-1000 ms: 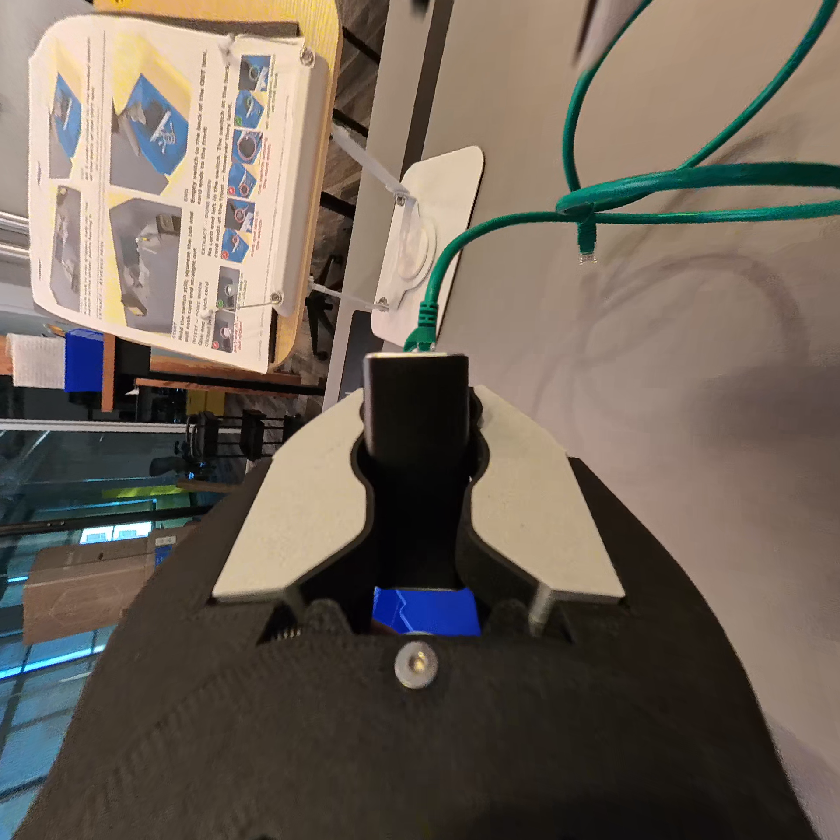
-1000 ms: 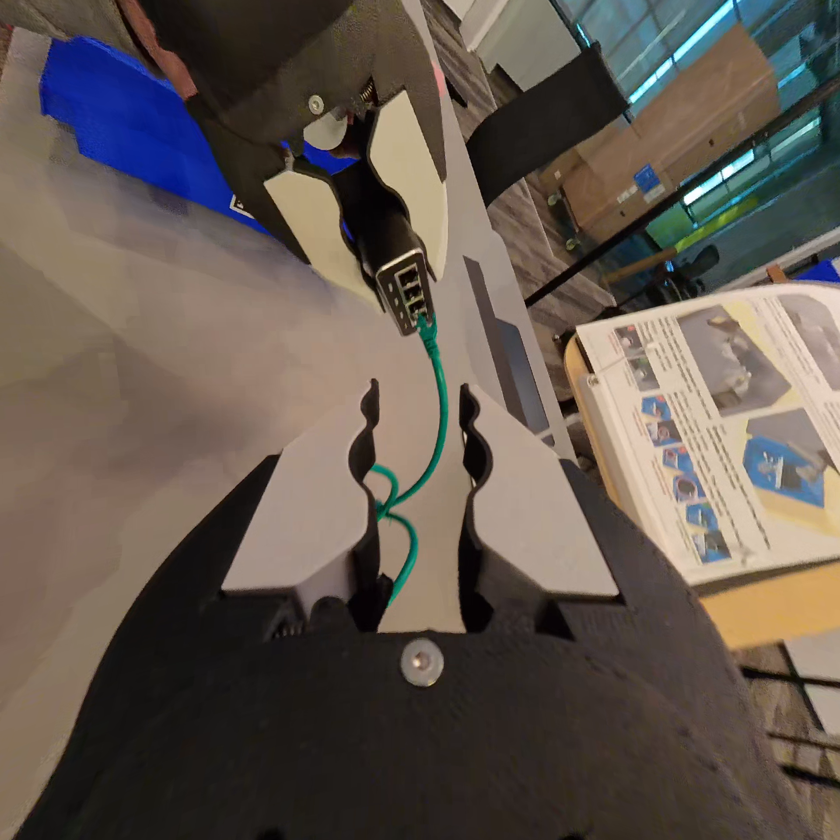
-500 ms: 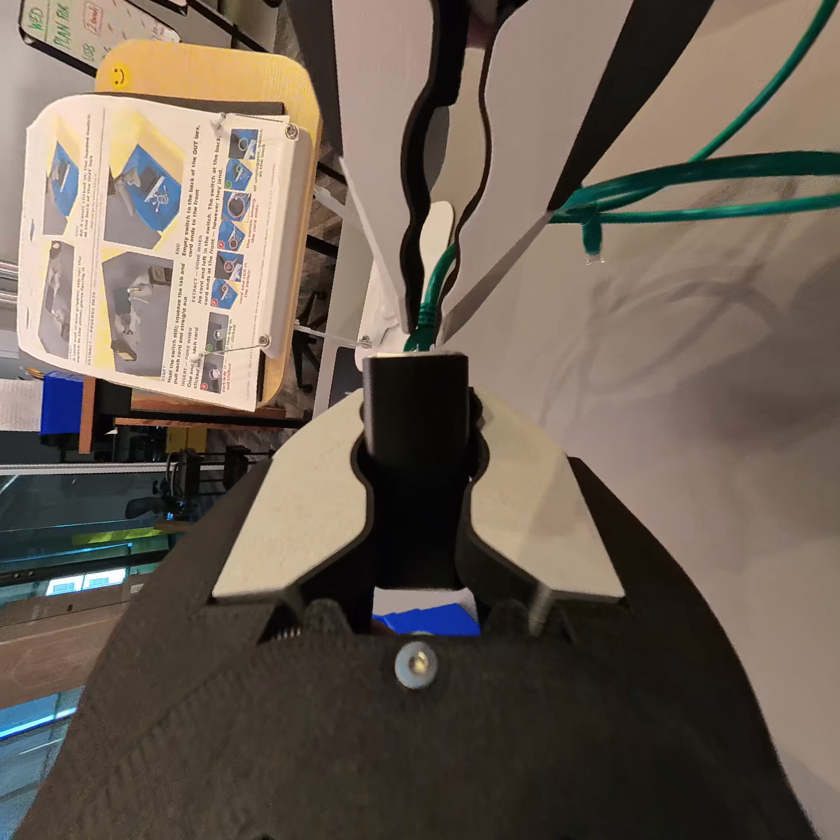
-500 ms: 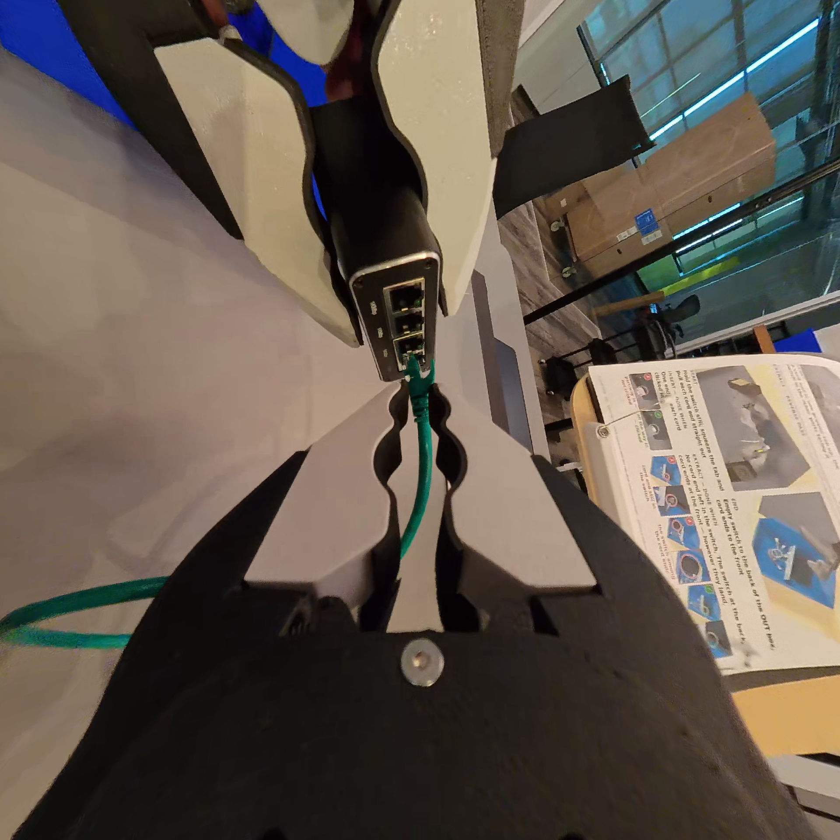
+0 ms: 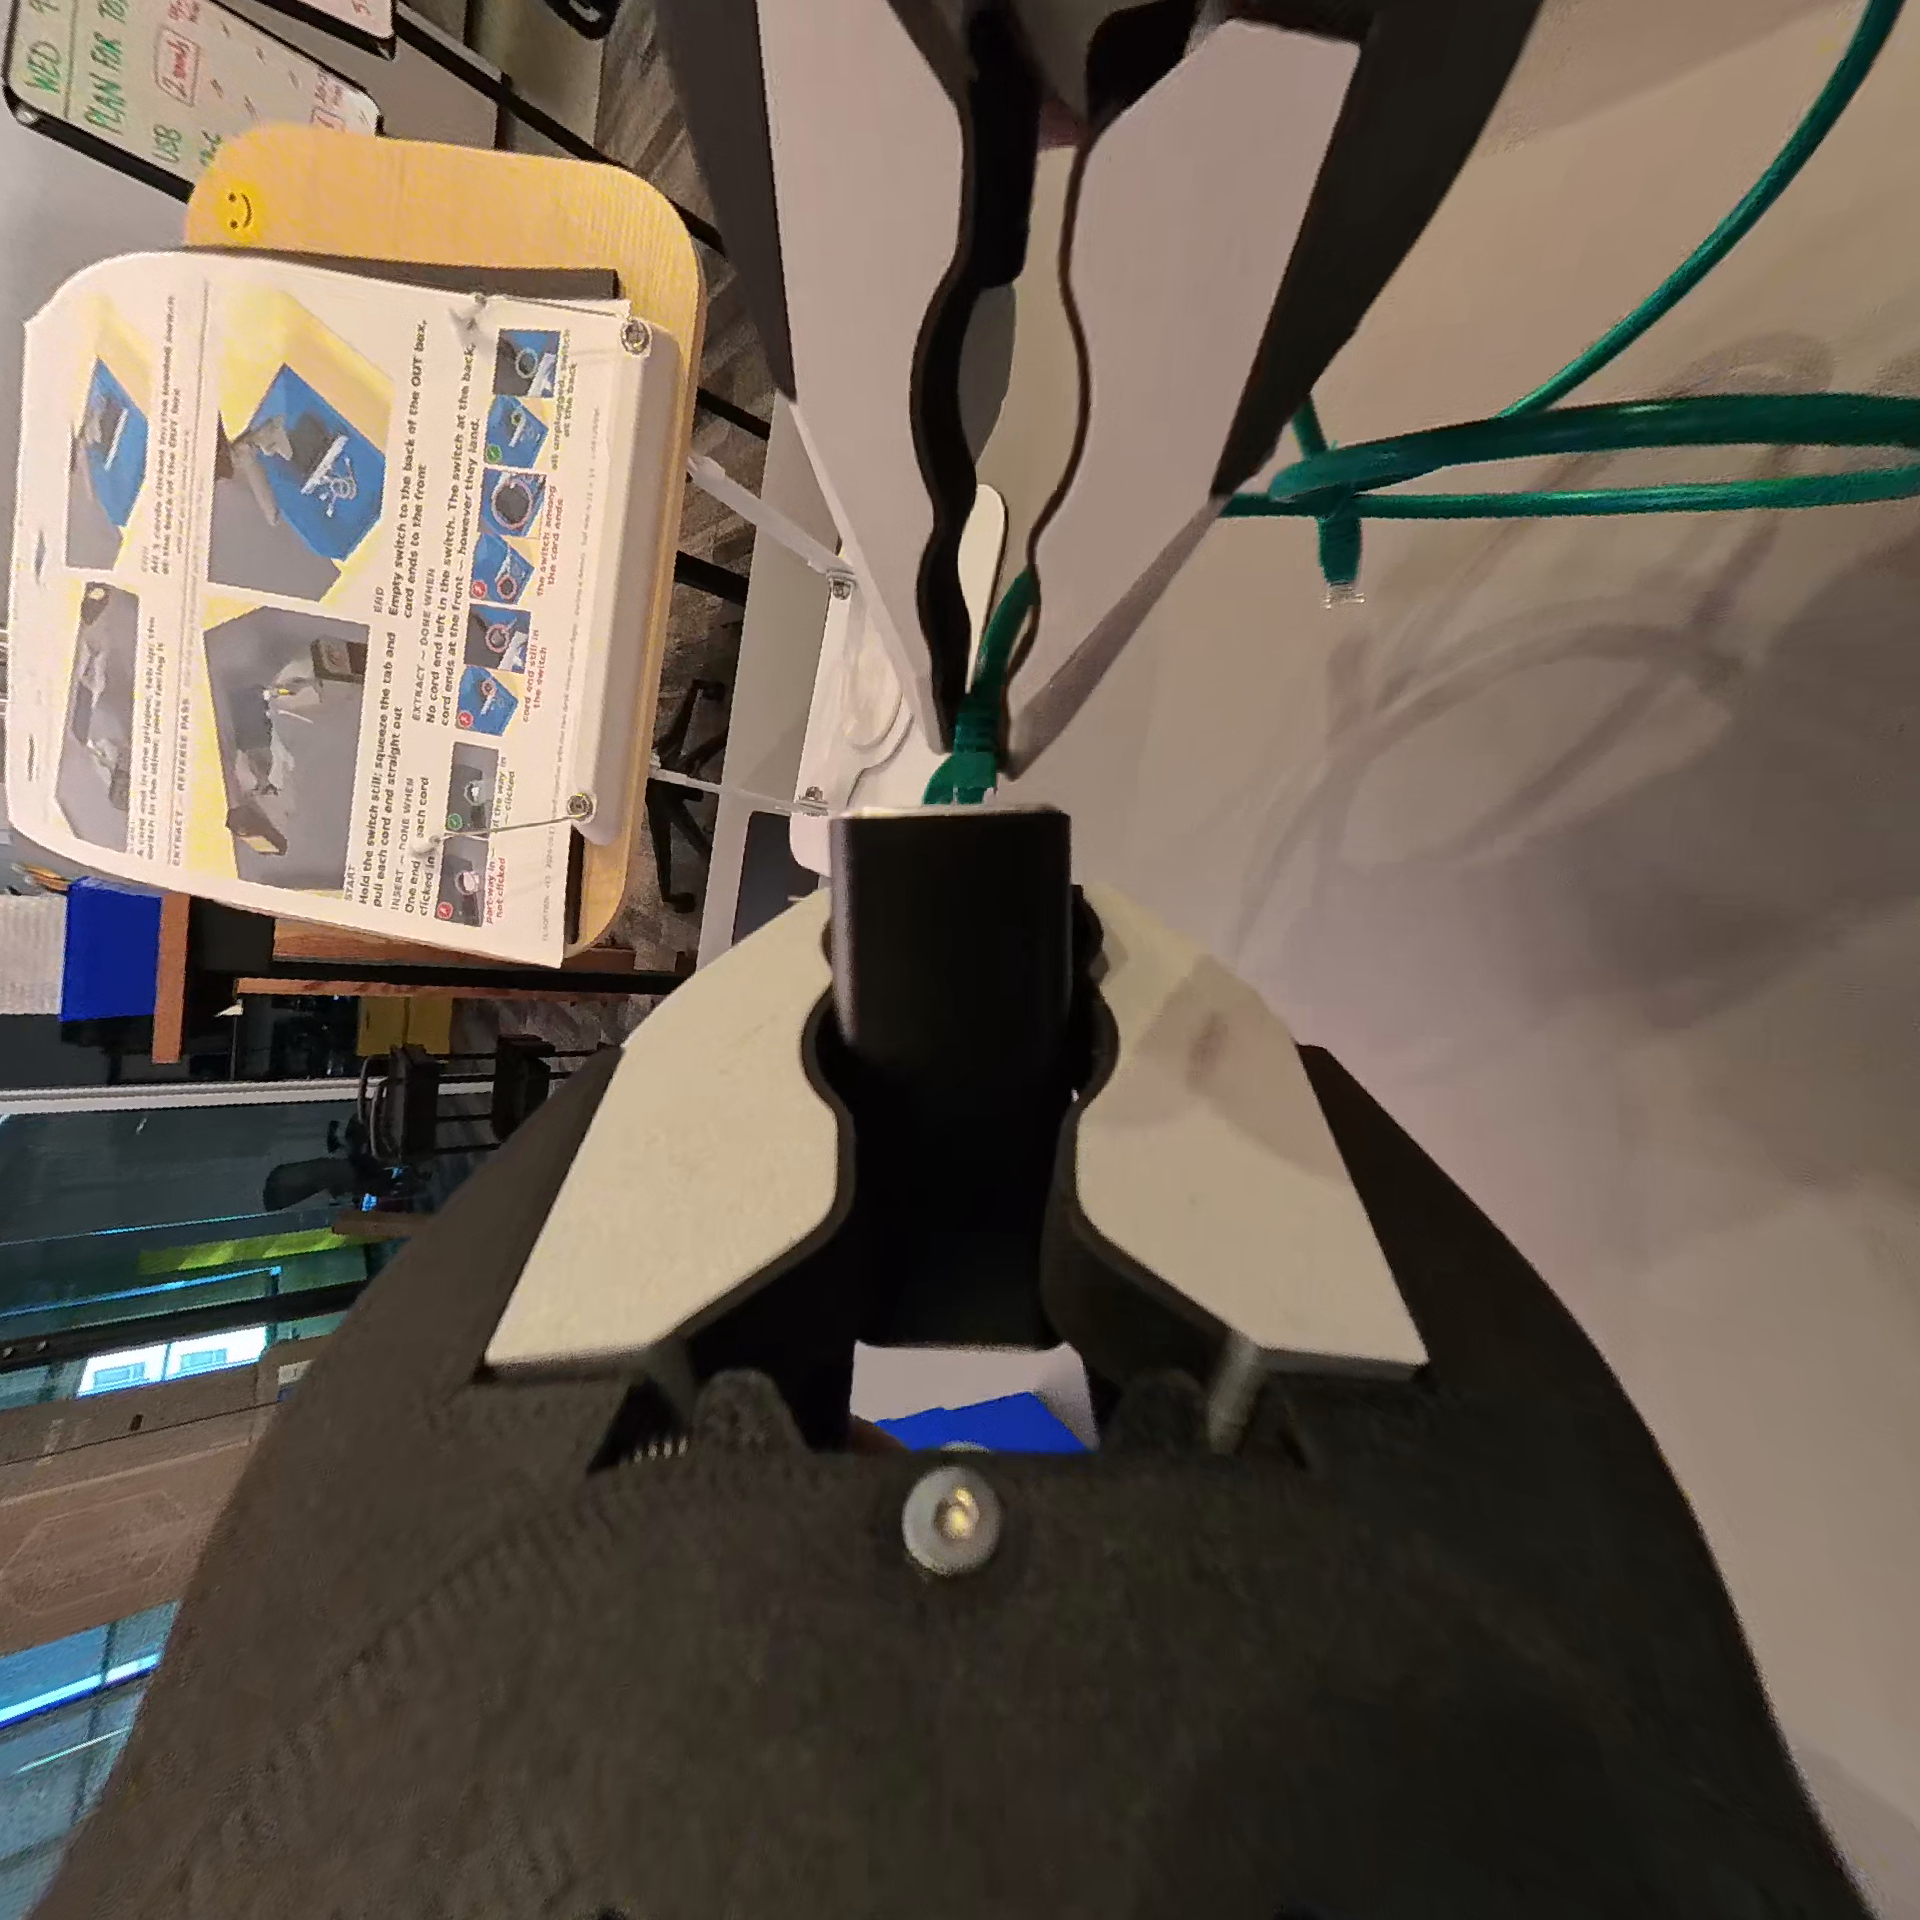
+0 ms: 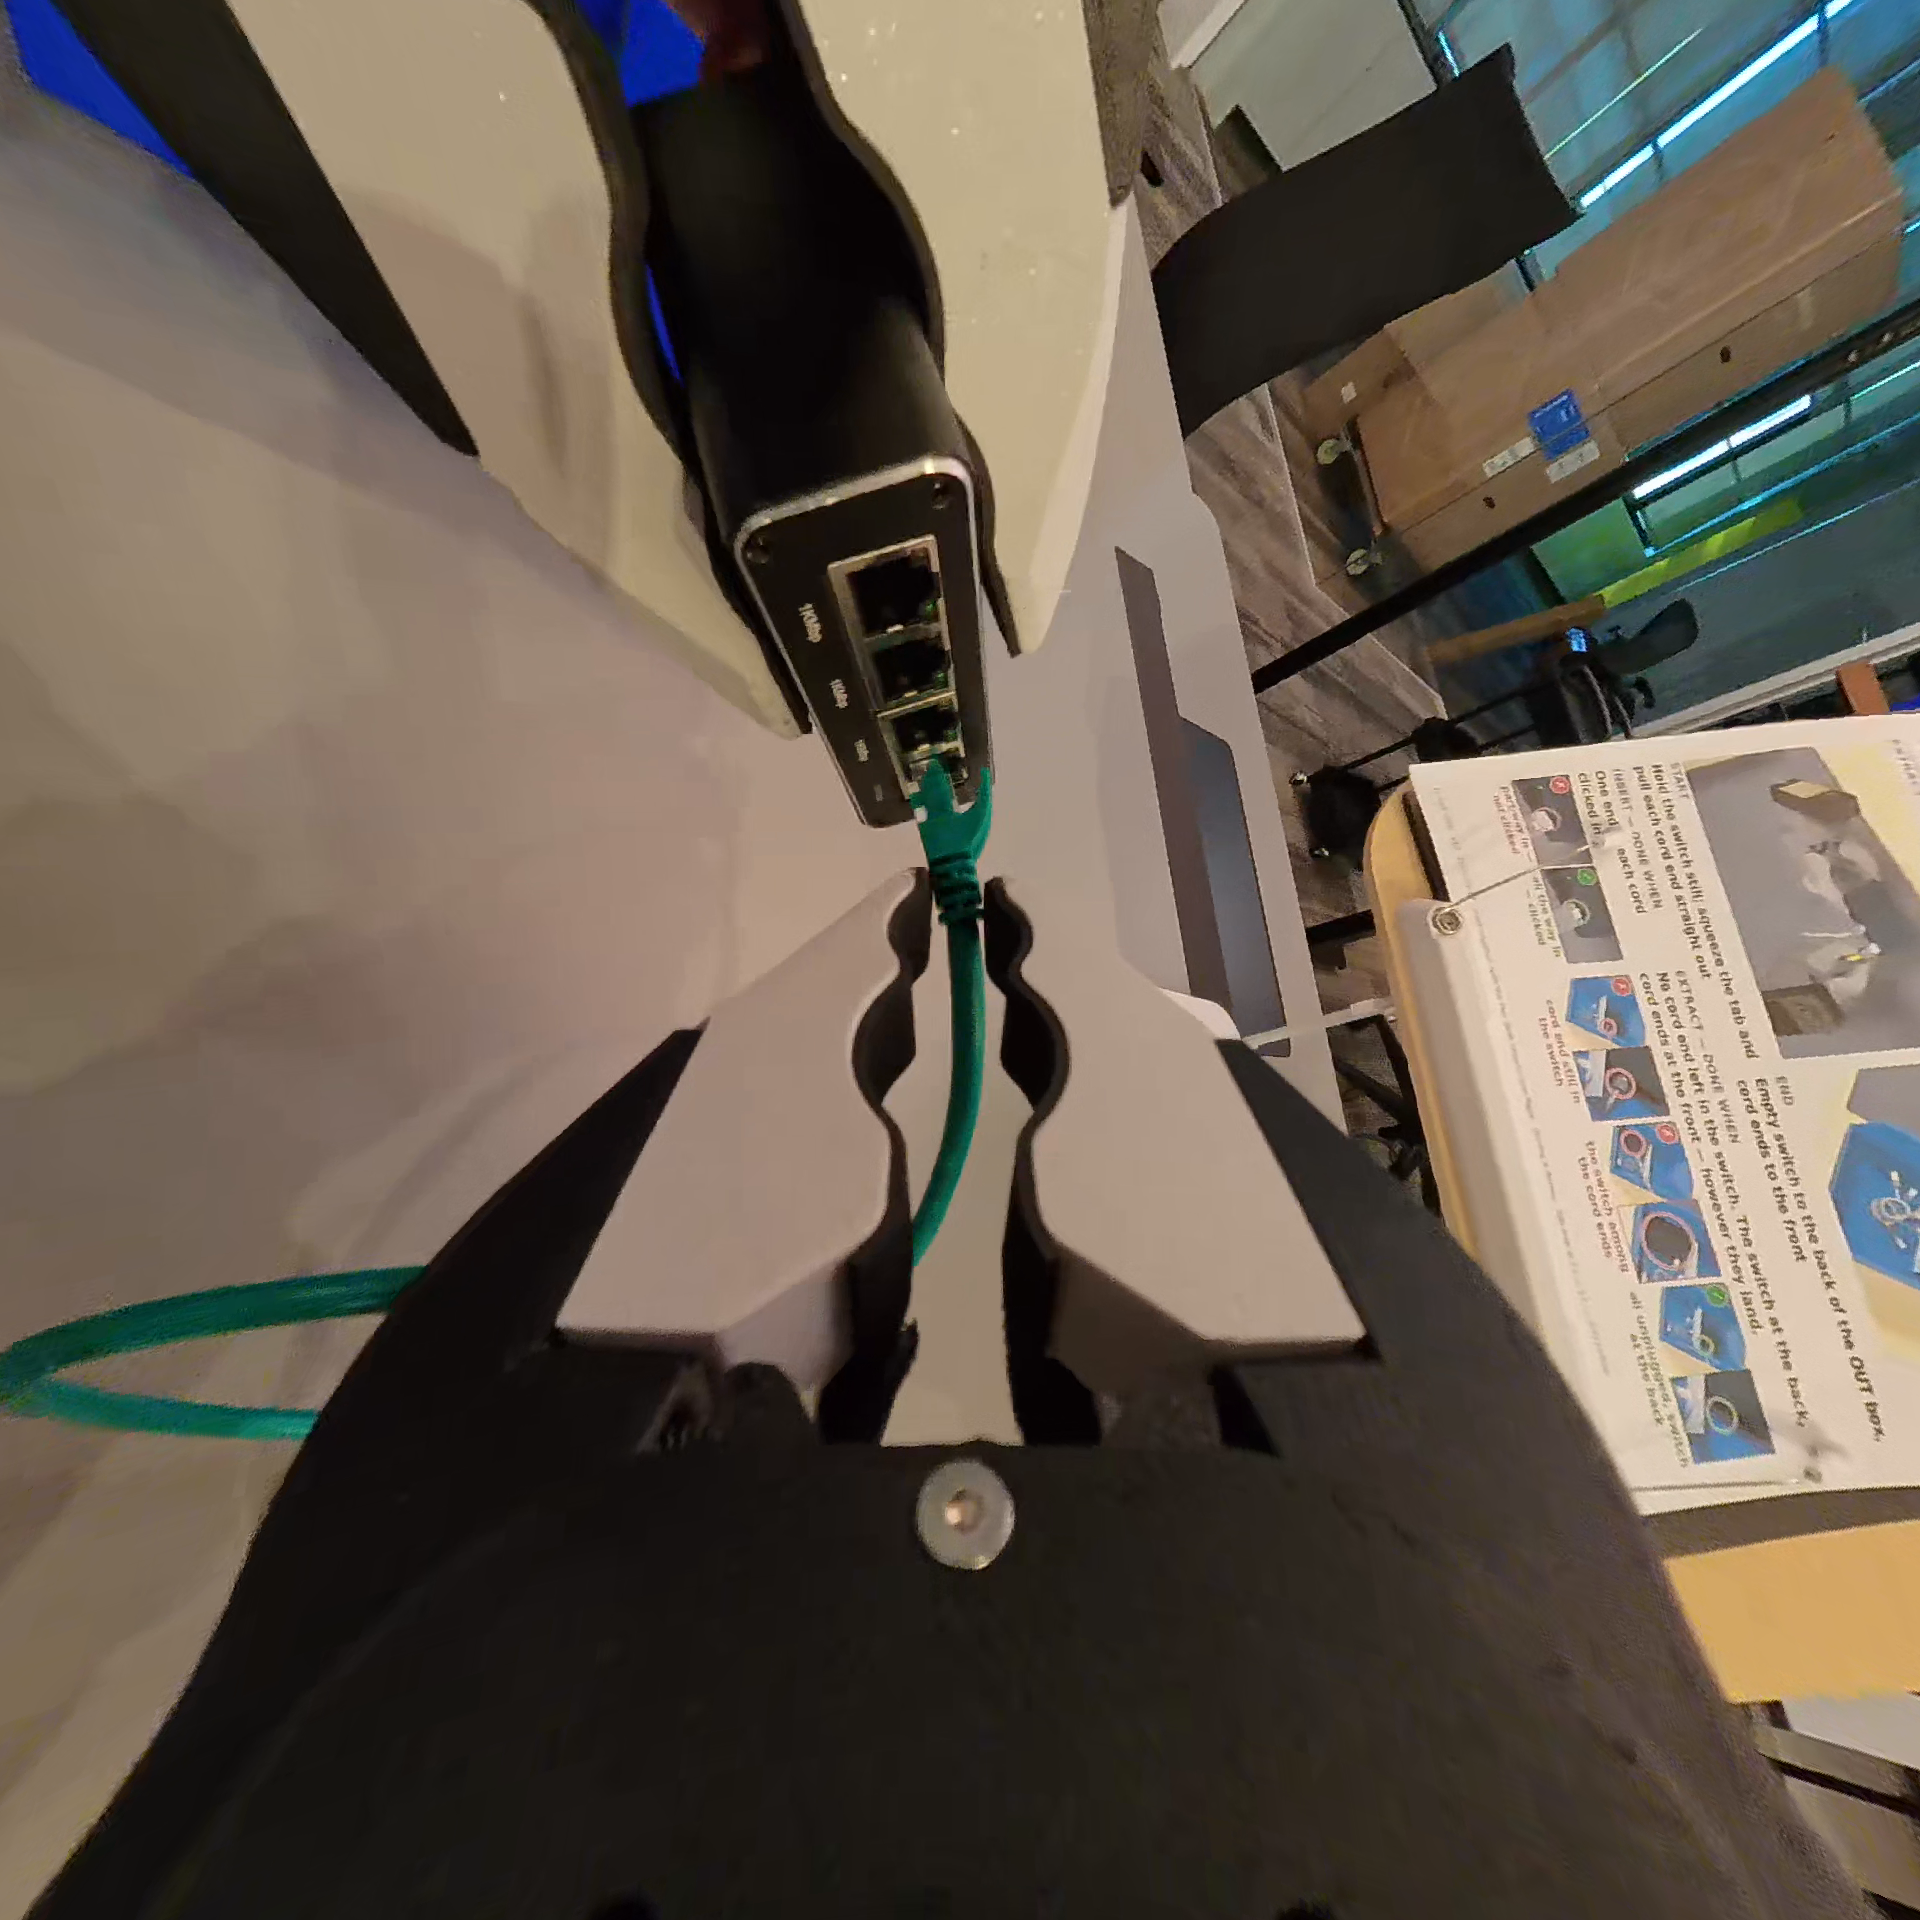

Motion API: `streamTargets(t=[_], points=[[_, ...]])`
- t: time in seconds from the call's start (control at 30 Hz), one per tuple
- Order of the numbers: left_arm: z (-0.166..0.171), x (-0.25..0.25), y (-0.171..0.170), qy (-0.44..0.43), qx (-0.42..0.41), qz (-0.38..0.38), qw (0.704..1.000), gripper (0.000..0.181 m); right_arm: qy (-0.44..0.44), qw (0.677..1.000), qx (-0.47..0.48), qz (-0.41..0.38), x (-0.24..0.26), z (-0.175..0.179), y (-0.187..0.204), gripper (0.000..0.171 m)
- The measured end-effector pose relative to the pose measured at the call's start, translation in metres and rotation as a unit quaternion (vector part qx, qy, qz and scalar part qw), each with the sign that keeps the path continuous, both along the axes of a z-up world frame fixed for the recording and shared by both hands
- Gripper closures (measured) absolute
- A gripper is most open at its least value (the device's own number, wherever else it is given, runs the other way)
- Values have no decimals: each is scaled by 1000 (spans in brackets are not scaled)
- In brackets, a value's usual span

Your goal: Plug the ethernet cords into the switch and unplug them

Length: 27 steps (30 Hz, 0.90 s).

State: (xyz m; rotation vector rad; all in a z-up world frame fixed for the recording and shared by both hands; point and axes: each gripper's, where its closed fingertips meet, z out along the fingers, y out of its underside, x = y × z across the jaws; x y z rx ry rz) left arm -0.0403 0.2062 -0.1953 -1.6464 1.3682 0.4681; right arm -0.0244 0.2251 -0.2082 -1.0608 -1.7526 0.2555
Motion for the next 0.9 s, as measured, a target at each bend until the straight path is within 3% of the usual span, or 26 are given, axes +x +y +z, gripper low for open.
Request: streamTargets(t=[0.5, 0.67, 0.9], points=[[-13, -4, -7, -17, -59, -15, 998, 142, 23, 1000, 13, 13, -1, -7, -2, 166], [-4, -8, -19, -85, -119, -26, 989, 126, 29, 999, 39, 16, 1, -4, -2, 166], [18, -16, -38, -200, -227, -42, 952, 94, 16, 993, 109, 37, -5, -1, -16, 166]])
